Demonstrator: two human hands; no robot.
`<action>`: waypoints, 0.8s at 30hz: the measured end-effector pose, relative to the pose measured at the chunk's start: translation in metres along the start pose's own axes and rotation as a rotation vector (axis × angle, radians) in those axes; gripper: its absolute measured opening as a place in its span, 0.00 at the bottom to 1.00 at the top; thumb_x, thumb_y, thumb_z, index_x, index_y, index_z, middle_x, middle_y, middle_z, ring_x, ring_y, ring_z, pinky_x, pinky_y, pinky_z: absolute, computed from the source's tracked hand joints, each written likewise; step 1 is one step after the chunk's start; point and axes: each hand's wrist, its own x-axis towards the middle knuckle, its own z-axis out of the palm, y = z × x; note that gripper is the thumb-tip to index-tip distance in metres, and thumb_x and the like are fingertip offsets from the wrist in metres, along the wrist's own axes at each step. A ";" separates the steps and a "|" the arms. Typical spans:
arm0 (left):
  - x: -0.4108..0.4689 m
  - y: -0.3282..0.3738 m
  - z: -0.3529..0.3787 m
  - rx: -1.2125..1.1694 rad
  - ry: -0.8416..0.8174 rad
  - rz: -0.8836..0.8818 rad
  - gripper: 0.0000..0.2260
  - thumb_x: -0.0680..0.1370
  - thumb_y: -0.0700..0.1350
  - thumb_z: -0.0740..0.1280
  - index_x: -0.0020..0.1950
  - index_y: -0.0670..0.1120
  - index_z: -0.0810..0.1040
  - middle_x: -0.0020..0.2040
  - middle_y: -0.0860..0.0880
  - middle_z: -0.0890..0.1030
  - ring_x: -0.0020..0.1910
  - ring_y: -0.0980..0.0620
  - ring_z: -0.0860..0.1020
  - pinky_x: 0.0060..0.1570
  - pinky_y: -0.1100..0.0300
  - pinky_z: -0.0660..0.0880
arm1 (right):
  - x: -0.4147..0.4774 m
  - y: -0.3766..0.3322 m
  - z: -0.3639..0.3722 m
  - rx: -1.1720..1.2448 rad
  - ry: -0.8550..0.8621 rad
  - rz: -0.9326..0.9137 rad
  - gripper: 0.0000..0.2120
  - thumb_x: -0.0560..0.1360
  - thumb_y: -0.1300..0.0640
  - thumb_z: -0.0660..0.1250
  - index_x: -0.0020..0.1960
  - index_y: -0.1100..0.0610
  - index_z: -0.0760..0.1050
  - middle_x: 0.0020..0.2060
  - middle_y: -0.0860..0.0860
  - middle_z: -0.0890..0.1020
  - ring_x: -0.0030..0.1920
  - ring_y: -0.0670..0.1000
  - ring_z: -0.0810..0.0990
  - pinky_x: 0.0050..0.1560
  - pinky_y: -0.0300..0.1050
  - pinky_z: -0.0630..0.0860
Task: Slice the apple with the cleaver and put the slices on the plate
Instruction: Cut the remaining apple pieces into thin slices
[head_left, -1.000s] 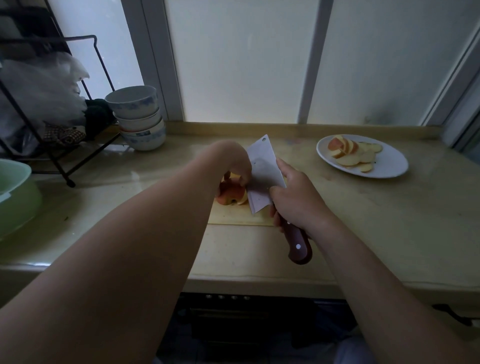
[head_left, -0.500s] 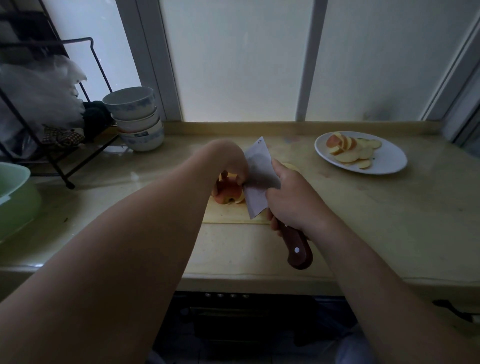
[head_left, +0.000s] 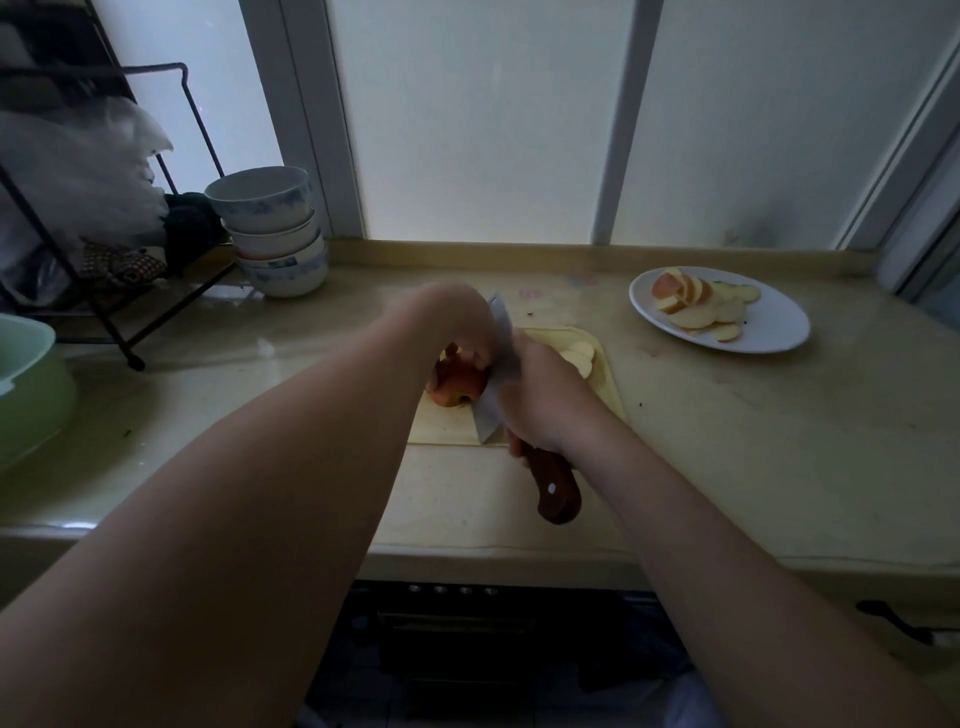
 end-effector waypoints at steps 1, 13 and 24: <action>-0.001 0.000 -0.001 0.004 0.009 0.013 0.08 0.79 0.39 0.67 0.54 0.35 0.73 0.58 0.34 0.78 0.56 0.35 0.81 0.61 0.45 0.78 | 0.002 0.001 0.003 -0.006 0.001 0.010 0.31 0.81 0.67 0.56 0.82 0.51 0.58 0.38 0.57 0.80 0.19 0.46 0.77 0.23 0.40 0.74; 0.001 -0.011 -0.007 -0.053 -0.025 0.051 0.22 0.80 0.39 0.69 0.71 0.33 0.69 0.63 0.32 0.77 0.59 0.36 0.80 0.63 0.46 0.77 | 0.004 0.006 -0.008 0.130 0.079 0.007 0.42 0.73 0.67 0.59 0.84 0.44 0.56 0.52 0.60 0.82 0.23 0.47 0.79 0.25 0.41 0.76; -0.004 -0.014 -0.007 -0.074 -0.018 0.072 0.22 0.80 0.37 0.69 0.72 0.34 0.68 0.64 0.32 0.77 0.59 0.35 0.81 0.61 0.46 0.78 | 0.004 0.005 -0.018 0.104 0.118 0.000 0.41 0.77 0.67 0.55 0.85 0.42 0.50 0.56 0.55 0.75 0.22 0.46 0.79 0.24 0.39 0.75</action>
